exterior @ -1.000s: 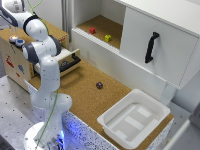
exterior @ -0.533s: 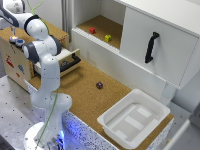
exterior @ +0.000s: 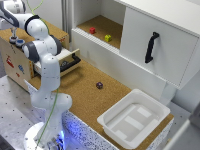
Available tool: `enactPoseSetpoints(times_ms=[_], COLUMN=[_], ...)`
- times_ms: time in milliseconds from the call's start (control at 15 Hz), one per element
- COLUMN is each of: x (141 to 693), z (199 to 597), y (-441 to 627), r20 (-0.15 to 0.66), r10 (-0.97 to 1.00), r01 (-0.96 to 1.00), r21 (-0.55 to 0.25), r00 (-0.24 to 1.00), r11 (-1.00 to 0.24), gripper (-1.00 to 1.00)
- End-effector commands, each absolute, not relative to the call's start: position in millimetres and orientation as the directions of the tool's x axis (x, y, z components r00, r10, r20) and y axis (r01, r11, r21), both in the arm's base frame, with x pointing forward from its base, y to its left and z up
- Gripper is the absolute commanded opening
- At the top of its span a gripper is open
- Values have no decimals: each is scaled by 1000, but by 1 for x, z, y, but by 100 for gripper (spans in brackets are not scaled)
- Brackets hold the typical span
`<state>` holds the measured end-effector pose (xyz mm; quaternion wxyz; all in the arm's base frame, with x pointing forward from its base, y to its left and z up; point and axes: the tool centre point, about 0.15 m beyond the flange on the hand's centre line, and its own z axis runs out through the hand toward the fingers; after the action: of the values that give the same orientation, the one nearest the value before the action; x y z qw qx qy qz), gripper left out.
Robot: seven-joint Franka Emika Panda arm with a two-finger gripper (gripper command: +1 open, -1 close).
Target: Turn off the red light
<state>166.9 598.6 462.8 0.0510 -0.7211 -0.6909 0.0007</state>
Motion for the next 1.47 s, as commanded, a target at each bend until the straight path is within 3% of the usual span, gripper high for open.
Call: enactPoseSetpoints(times_ms=[0, 133, 1000, 1400], x=[191, 200, 253, 276], z=[535, 544, 516, 505], y=[605, 592, 515, 461], r20=[-42, -39, 23, 3], r10=[991, 983, 876, 780], r01=[992, 983, 876, 779], r21=[5, 50, -27, -45], r00=[127, 178, 483, 626], r11=[-127, -176, -482, -625], gripper=[100, 100, 100, 100])
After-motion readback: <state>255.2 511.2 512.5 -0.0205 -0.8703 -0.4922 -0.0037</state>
